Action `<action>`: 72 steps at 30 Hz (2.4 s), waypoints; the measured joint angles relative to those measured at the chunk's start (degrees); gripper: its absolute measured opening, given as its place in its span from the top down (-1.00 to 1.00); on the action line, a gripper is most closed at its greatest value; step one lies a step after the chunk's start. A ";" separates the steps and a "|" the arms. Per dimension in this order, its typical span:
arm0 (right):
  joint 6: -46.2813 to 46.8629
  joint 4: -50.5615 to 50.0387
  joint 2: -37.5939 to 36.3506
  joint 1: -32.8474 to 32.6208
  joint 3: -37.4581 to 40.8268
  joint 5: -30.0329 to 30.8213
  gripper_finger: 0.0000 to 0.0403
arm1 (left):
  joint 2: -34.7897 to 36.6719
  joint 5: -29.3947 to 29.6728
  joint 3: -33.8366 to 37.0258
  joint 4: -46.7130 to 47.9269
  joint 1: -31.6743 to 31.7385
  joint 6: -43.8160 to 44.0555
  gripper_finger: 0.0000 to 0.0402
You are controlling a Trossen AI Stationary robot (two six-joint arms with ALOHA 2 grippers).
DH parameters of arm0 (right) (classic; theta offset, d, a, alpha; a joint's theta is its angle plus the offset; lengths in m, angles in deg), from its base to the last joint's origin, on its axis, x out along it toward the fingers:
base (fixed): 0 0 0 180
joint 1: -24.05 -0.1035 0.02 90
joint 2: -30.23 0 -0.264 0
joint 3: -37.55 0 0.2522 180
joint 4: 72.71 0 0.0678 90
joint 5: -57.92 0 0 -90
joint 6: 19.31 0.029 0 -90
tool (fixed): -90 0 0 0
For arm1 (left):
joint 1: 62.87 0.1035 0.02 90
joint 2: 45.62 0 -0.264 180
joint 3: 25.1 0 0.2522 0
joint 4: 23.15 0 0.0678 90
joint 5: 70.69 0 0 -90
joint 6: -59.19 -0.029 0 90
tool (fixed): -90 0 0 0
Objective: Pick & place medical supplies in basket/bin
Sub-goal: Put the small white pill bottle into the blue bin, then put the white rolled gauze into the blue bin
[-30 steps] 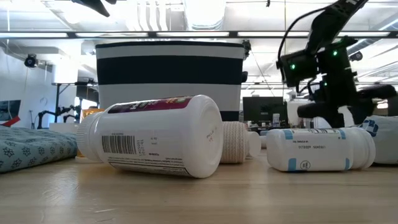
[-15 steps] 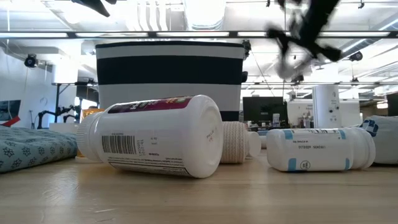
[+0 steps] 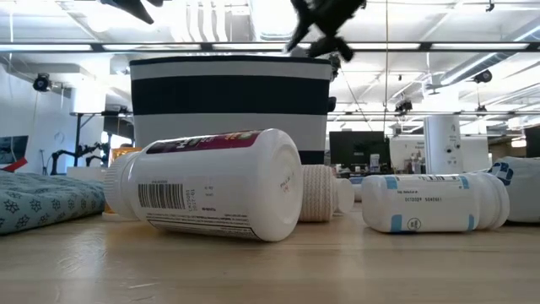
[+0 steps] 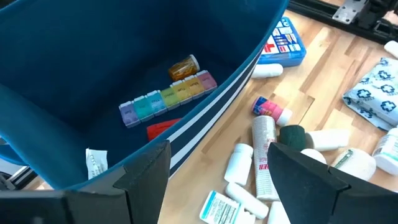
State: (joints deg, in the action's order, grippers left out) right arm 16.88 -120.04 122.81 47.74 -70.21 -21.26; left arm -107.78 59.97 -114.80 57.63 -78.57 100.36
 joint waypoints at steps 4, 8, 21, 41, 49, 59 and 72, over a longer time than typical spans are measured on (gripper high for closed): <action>-7.70 -9.30 7.70 -1.77 -10.54 4.80 0.10 | -0.96 -1.09 0.00 -0.02 -0.02 -0.01 -0.23; -11.03 -18.71 12.52 -4.15 -19.25 9.85 -0.14 | -1.71 -2.27 0.00 -0.02 -0.02 0.09 -0.23; -1.47 -39.06 9.00 -12.02 -26.78 23.43 -0.54 | -2.19 -2.60 0.00 0.02 0.00 -2.17 -0.23; 45.76 -56.78 -0.66 -32.53 11.49 -17.49 -0.39 | -2.11 -1.65 0.26 0.00 3.49 -10.77 -0.23; 73.99 -54.77 -2.56 -41.91 31.94 -28.67 -0.31 | -1.93 -1.75 0.37 0.00 4.07 -16.91 -0.23; 102.56 -42.46 -3.53 -53.54 42.50 -31.86 -0.16 | -1.87 -1.72 0.39 -0.57 7.02 -23.88 -0.23; 105.19 -24.58 -3.33 -58.30 55.02 -35.93 -0.12 | -1.84 -1.68 0.39 -0.61 9.19 -25.92 -0.23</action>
State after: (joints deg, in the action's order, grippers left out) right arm 122.06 -144.61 119.48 -10.56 -15.18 -57.19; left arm -109.63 58.29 -114.40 57.02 -69.39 74.44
